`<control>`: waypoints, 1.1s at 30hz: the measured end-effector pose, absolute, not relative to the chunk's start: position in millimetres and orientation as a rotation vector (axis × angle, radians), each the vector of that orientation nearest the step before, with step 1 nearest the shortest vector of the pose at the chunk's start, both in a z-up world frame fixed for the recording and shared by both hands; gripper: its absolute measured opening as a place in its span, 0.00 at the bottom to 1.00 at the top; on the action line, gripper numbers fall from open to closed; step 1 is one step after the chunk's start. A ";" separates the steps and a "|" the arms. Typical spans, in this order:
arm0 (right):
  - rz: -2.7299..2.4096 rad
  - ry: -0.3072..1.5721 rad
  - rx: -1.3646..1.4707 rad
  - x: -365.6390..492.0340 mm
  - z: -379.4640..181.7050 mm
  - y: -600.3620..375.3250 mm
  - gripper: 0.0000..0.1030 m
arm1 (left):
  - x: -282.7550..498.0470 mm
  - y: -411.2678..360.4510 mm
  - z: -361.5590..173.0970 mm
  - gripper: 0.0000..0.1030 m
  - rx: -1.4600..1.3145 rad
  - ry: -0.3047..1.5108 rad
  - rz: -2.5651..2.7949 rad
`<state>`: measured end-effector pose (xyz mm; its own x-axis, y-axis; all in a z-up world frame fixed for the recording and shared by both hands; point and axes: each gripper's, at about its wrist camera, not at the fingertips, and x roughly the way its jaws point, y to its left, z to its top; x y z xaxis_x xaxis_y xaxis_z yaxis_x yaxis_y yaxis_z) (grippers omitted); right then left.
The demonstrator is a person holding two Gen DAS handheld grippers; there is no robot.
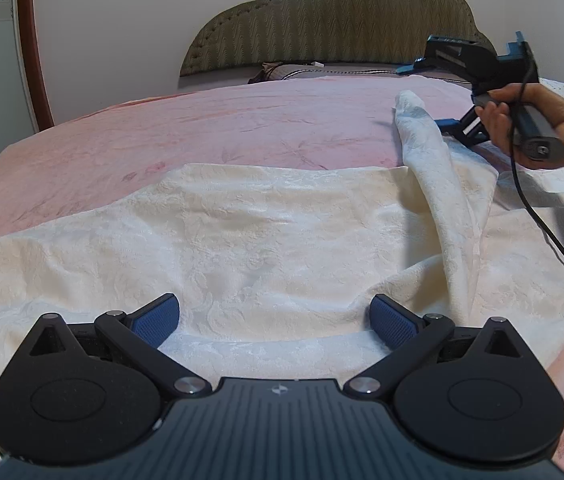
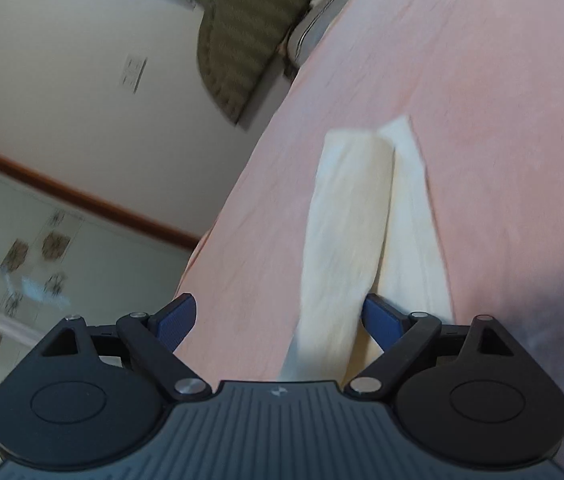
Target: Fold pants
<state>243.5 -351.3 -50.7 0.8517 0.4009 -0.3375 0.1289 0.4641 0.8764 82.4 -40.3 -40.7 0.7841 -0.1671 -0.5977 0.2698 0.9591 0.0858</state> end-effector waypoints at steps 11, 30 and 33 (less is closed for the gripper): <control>0.022 0.426 1.108 245.1 -61.1 -366.5 0.10 | 83.6 -39.7 -41.5 0.99 0.163 0.629 -0.239; -0.247 0.183 0.857 -20.0 25.2 -418.2 0.10 | 9.4 -132.1 -18.7 1.00 0.456 0.405 -0.563; -0.261 0.210 0.880 -32.6 14.2 -423.4 0.10 | 1.9 -156.6 -37.0 0.94 0.568 0.365 -0.556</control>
